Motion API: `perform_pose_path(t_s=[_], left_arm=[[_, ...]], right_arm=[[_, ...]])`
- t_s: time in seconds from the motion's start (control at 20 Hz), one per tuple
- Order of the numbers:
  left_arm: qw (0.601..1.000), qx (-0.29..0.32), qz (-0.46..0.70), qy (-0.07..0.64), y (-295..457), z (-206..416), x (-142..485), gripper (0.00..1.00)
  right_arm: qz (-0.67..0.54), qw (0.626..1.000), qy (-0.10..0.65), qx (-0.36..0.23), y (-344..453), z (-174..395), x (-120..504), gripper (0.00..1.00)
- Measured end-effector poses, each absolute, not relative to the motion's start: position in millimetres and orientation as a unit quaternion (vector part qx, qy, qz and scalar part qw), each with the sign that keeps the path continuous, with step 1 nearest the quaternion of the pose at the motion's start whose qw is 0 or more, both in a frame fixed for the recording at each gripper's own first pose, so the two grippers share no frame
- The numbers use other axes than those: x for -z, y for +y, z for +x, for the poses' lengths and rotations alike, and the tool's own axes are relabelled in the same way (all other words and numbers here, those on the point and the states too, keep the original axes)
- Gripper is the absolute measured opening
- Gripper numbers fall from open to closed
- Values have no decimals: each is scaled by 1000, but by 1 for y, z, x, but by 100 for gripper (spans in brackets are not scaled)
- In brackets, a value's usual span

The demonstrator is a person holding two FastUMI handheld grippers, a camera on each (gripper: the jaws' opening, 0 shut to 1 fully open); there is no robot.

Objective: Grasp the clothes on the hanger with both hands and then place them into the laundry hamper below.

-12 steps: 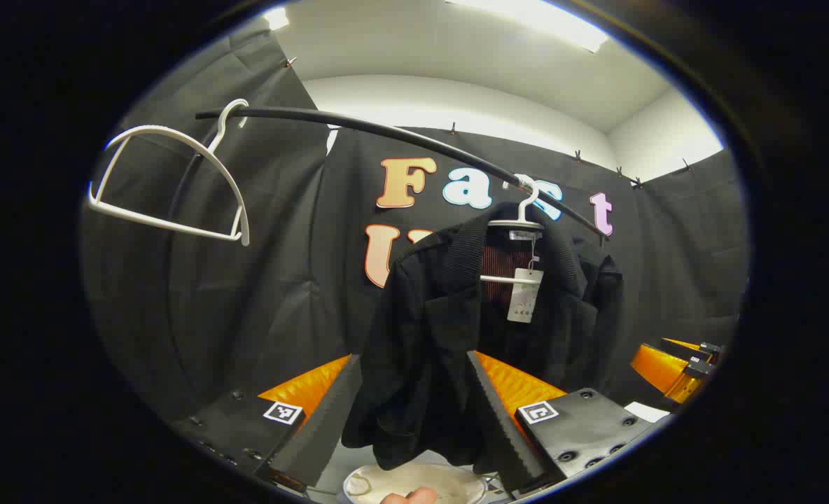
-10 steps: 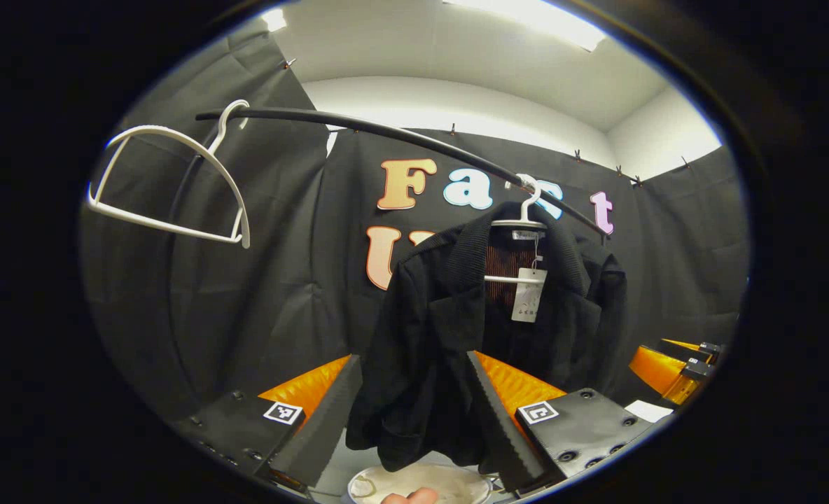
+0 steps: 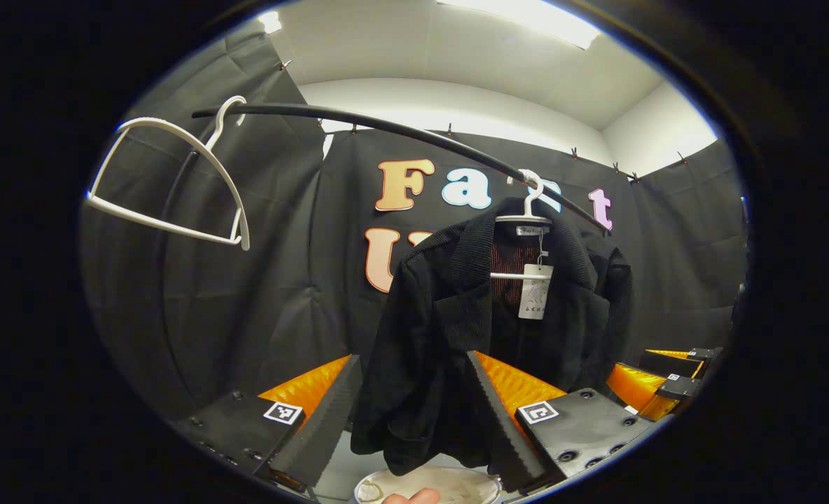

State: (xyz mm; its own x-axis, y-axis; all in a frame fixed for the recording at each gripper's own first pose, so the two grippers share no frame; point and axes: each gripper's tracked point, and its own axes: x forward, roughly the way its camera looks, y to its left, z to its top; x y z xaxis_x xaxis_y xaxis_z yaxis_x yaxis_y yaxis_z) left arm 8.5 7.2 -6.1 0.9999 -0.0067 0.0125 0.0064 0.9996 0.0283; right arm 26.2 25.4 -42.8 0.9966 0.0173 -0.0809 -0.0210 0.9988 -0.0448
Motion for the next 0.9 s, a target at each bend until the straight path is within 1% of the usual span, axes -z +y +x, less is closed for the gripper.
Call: perform_pose_path(t_s=[0.15,0.2,0.25,0.35,0.4,0.45,0.5,0.6,0.8,0.85,0.9], left_arm=[[1000,-1,19,-8,14,8,5,92],[1000,-4,21,-8,18,8,5,96],[1000,-7,24,-9,21,6,5,92],[999,-12,28,-9,26,4,5,92],[999,-14,30,-9,28,3,5,96],[999,-15,30,-8,31,1,6,96],[999,-16,30,-8,32,-2,6,92],[999,-19,29,-4,36,-6,9,100],[999,-25,19,6,42,-14,16,100],[999,-27,17,8,45,-16,18,96],[999,-31,18,10,47,-17,18,96]], right_arm=[[-28,998,46,-15,35,45,51,93],[-28,998,48,-16,38,52,55,93],[-28,998,51,-18,43,60,58,93],[-36,998,57,-7,42,74,68,93],[-41,997,62,-1,40,83,77,93],[-44,996,71,1,42,91,85,93],[-44,996,80,3,43,98,94,94],[-43,994,99,13,43,115,113,93],[-42,992,118,31,39,134,132,94],[-47,991,117,37,35,138,132,94],[-52,991,117,42,31,143,133,94]])
